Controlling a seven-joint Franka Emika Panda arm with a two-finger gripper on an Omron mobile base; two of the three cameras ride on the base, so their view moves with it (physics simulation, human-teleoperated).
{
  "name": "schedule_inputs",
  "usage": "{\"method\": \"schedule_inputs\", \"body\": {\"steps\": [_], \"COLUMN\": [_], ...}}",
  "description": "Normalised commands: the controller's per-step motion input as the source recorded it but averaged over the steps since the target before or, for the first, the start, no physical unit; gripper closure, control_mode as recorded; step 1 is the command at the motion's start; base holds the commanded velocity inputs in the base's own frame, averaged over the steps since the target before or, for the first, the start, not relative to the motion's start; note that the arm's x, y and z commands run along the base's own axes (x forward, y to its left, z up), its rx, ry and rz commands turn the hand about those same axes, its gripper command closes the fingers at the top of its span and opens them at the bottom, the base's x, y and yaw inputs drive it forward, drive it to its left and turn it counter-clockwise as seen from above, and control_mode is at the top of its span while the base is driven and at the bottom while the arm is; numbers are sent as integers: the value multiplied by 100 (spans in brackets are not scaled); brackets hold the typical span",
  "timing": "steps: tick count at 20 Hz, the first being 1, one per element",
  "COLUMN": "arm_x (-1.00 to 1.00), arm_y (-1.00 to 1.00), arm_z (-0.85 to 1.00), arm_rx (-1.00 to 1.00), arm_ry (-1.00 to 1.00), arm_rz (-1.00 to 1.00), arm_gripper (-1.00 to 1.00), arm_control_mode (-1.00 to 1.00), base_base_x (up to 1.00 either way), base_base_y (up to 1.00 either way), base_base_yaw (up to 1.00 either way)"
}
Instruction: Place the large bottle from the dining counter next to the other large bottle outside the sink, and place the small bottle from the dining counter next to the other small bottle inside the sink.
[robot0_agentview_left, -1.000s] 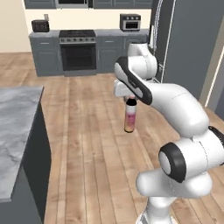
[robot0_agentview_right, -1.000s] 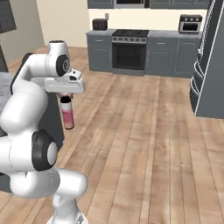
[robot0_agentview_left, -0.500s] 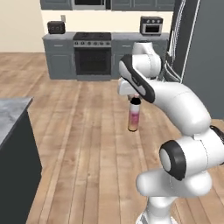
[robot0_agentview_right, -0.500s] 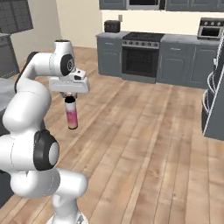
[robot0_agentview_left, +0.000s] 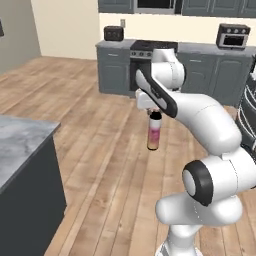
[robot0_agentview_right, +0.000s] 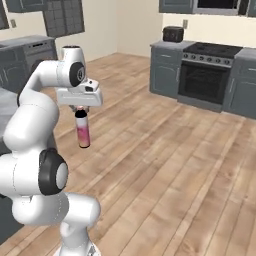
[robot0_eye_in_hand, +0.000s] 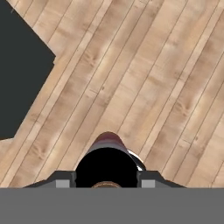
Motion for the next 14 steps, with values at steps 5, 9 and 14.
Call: {"method": "schedule_inputs", "body": {"steps": [5, 9, 14], "arm_x": [0, 0, 0], "arm_y": [0, 0, 0], "arm_z": [0, 0, 0], "arm_rx": [0, 0, 0], "arm_ry": [0, 0, 0], "arm_rz": [0, 0, 0], "arm_gripper": [100, 100, 100], "arm_control_mode": [100, 100, 100], "base_base_x": [100, 100, 100], "base_base_y": [-47, -51, -52], "base_base_yaw": [40, 42, 45]}}
